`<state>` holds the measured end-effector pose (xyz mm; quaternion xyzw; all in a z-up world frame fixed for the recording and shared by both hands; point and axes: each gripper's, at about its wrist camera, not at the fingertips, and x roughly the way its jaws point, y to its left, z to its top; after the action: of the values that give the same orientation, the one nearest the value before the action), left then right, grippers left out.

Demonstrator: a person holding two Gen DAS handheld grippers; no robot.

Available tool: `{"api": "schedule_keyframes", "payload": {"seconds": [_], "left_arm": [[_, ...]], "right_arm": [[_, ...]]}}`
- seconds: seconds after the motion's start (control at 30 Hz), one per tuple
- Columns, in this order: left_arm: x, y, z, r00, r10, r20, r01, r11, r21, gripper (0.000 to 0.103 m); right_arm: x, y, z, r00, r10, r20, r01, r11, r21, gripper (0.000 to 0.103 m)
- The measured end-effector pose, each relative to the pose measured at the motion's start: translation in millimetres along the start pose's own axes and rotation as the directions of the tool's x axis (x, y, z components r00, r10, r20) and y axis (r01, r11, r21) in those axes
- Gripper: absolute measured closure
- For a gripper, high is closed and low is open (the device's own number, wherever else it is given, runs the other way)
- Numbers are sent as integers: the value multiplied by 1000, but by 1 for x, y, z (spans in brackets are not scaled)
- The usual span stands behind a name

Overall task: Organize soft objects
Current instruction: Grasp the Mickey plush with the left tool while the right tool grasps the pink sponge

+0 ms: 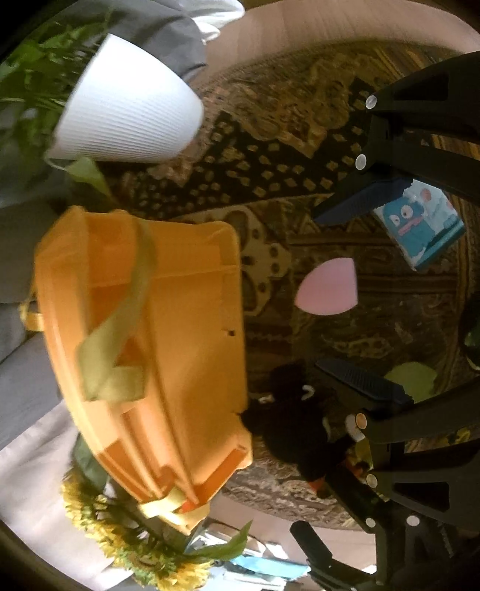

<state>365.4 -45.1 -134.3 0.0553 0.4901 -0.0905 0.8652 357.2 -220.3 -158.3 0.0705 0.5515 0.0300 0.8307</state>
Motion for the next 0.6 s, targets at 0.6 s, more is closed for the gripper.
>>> {"api": "schedule_keyframes", "payload": {"seconds": [0.6], "left_arm": [[51, 4, -7, 989, -30, -142, 23, 999, -46, 22]], "right_arm": [[44, 1, -5, 993, -37, -109, 34, 999, -31, 30]]}}
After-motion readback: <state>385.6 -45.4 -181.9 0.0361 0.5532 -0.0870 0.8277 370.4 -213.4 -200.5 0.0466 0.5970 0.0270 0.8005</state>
